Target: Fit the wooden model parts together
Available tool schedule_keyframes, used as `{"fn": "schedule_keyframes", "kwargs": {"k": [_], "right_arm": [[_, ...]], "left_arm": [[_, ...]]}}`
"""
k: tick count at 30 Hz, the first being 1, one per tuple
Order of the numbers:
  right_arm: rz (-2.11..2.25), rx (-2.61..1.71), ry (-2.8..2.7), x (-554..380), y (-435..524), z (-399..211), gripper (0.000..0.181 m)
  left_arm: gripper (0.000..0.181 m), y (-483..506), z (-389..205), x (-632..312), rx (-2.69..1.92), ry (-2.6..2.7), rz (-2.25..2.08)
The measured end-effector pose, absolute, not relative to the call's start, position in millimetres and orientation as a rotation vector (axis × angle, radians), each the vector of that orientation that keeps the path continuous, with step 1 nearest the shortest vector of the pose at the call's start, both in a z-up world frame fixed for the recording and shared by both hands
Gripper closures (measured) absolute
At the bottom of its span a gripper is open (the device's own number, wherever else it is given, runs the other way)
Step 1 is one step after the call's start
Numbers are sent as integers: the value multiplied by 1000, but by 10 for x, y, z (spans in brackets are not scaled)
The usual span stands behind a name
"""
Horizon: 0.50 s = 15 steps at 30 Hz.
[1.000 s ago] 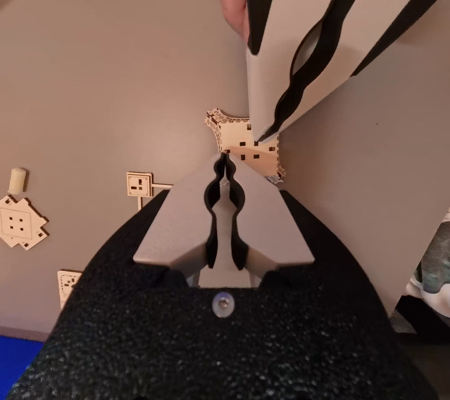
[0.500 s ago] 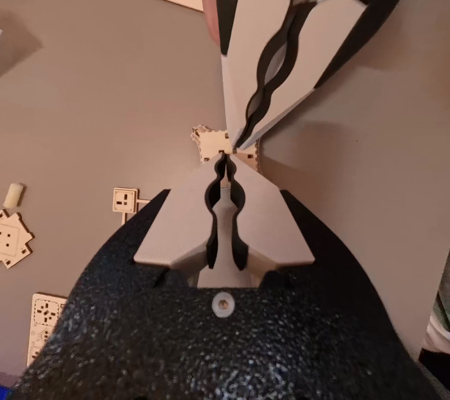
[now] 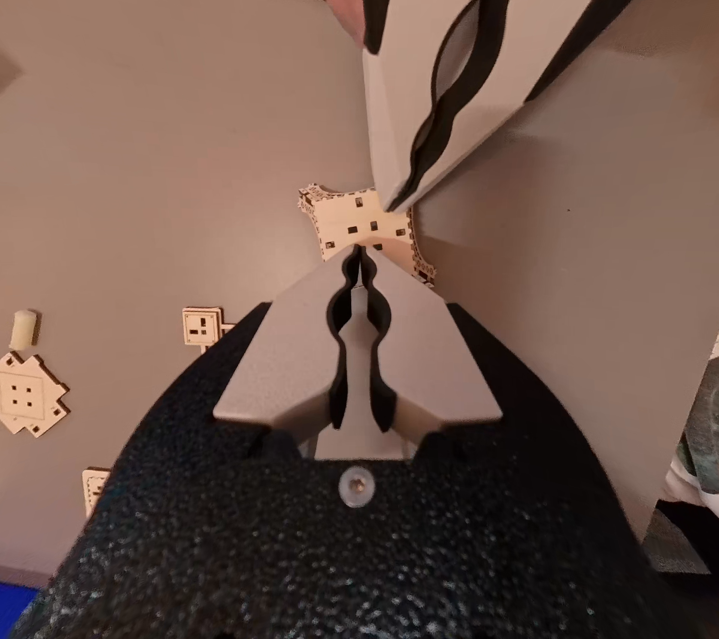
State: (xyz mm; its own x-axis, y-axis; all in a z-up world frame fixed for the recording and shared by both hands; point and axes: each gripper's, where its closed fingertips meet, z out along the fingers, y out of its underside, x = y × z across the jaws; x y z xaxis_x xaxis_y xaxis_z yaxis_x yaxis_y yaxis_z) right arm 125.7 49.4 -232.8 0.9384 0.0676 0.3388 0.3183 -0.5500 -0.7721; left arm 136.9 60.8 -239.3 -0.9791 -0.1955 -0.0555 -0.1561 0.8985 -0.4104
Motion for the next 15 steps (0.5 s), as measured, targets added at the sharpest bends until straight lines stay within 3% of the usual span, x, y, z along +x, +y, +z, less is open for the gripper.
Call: {"fn": "schedule_keyframes", "kwargs": {"k": [15], "right_arm": [[-317, -2155, -281, 1241, 518, -2338, 181]], "left_arm": [[181, 500, -2399, 1213, -257, 3046, -666]]}}
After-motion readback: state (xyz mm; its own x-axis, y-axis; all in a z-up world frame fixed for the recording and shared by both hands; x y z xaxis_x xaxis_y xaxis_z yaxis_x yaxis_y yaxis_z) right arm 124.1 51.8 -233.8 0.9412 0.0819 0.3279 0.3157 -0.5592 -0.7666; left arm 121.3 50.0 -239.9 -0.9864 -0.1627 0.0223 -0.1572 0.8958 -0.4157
